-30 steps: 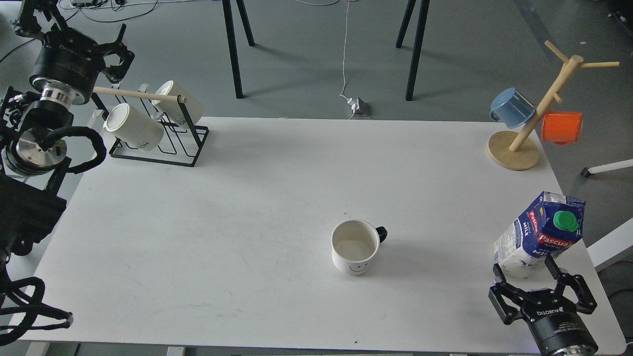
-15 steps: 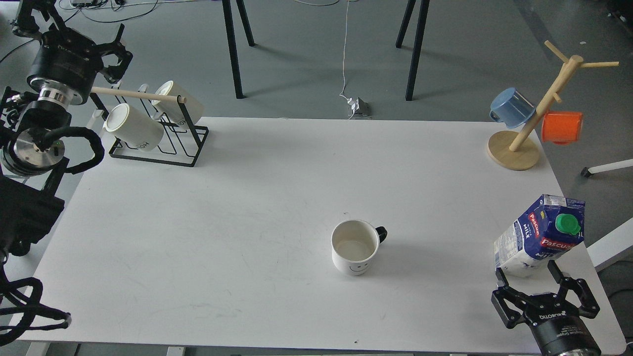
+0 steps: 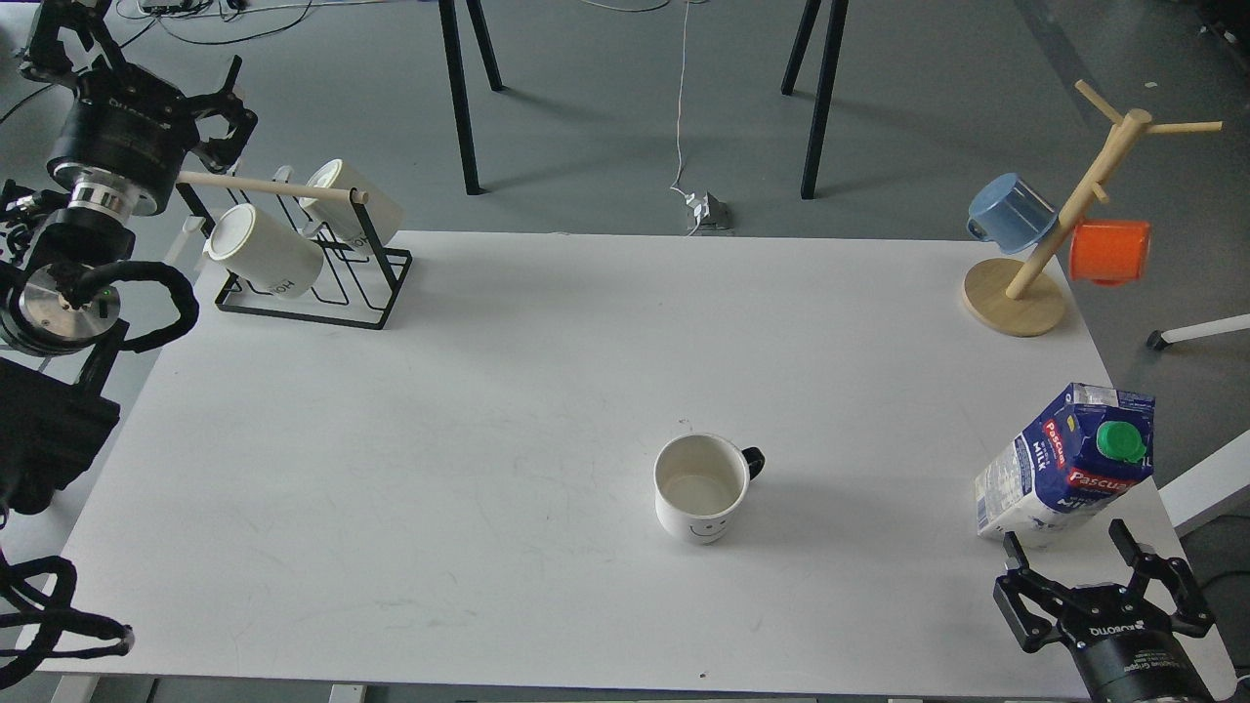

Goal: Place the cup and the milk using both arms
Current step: 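Bring the right gripper down in front of the milk carton, then close the right gripper around the milk carton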

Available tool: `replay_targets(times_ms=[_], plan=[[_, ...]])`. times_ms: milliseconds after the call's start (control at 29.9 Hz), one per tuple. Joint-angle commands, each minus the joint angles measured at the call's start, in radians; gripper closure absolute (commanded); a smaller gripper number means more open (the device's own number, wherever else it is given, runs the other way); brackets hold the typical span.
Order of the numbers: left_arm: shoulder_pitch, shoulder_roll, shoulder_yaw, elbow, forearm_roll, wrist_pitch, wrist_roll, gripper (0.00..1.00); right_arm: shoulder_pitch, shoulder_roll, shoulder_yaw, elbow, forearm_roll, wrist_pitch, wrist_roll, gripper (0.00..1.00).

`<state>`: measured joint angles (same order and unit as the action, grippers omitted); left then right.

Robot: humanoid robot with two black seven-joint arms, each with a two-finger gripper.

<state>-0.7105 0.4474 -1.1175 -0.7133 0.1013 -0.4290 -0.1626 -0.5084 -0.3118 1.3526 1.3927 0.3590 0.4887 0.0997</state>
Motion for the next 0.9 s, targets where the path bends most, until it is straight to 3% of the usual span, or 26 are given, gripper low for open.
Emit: replay_targets(times_ms=[0,871], plan=[[0.002,0.001,0.001,0.0,0.0,-0.001,0.0,0.0,0.004,0.0,0.011,0.0,0.0,0.0,0.0,0.01],[0.005,0.002,0.001,0.003,0.003,-0.02,0.008,0.0,0.139,0.008,0.026,-0.046,0.002,0.0,0.003,0.01]])
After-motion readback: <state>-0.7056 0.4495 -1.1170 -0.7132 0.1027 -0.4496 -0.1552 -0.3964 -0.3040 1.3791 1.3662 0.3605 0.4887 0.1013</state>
